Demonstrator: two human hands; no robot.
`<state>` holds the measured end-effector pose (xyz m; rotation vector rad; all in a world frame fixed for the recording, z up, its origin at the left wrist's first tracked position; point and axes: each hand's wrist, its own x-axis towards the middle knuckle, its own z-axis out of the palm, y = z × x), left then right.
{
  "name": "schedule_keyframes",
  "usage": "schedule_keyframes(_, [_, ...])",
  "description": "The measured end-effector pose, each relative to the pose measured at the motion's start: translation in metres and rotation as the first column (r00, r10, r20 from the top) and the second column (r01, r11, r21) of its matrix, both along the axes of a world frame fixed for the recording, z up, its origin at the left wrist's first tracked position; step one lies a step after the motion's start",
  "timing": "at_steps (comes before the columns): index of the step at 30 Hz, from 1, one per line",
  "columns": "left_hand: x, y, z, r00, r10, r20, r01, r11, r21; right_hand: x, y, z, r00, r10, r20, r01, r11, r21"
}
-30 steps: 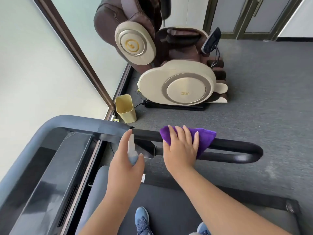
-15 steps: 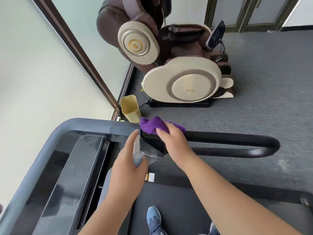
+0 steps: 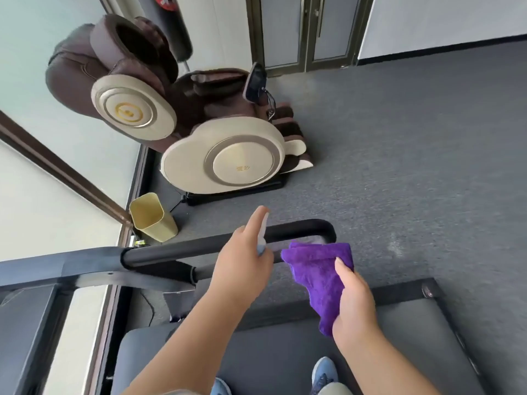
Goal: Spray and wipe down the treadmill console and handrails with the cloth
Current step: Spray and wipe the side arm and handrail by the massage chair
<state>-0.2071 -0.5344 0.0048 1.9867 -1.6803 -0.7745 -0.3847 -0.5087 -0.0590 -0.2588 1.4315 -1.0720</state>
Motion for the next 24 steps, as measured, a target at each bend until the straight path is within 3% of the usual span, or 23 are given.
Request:
schedule_keyframes(10, [-0.064, -0.01, -0.021, 0.997, 0.048, 0.056, -0.05, 0.998, 0.028, -0.084, -0.013, -0.01, 0.992, -0.123, 0.001, 0.123, 0.992, -0.016])
schedule_keyframes(18, [-0.064, -0.008, -0.023, 0.992, 0.112, 0.063, -0.115, 0.992, 0.051, -0.108, -0.039, -0.006, 0.974, -0.228, -0.001, 0.228, 0.973, -0.024])
schedule_keyframes(24, [-0.05, -0.009, -0.021, 0.982, 0.182, -0.045, -0.18, 0.983, 0.048, -0.083, -0.073, 0.0, 0.965, -0.211, -0.154, 0.189, 0.971, -0.145])
